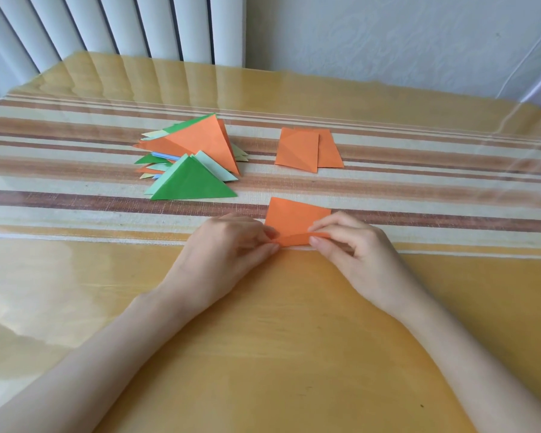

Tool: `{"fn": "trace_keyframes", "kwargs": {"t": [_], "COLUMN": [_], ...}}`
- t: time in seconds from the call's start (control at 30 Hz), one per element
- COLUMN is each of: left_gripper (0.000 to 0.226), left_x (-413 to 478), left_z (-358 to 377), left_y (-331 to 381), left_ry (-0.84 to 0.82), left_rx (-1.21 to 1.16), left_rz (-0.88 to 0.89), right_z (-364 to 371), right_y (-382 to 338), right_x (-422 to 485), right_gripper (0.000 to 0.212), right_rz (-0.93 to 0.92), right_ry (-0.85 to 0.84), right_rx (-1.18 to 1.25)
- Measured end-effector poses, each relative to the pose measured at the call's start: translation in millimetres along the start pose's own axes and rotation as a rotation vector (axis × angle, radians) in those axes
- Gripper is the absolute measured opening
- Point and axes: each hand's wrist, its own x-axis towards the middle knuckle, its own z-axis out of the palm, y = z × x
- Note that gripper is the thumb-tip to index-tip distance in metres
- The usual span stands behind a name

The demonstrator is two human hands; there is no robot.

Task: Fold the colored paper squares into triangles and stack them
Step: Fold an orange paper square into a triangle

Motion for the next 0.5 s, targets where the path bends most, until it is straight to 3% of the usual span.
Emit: {"fn": "trace_keyframes", "kwargs": {"t": [0.1,0.23,0.5], "left_gripper": [0.028,0.035,0.036], "left_x": [-6.5,-12.0,-13.5], "left_z": [-2.3,-3.2,-2.3], "left_y": [-1.1,-2.0,3.8], "left_ry": [0.020,0.076,0.183], "left_rx": [0.030,0.201,0.094], "left_rz": [0.019,0.069,-0.165], "right_z": [0.7,0.5,13.2], "right_y": [-6.9,-11.8,-16.0], "right_x": [14.8,37.3,48.1], "right_gripper": [0.032,0.027,0.031], "right_rz": [0.135,0.262,0.264], "right_ry": [0.006,-0.044,-0.051], "right_rx": [0.071,0.094,-0.126]}}
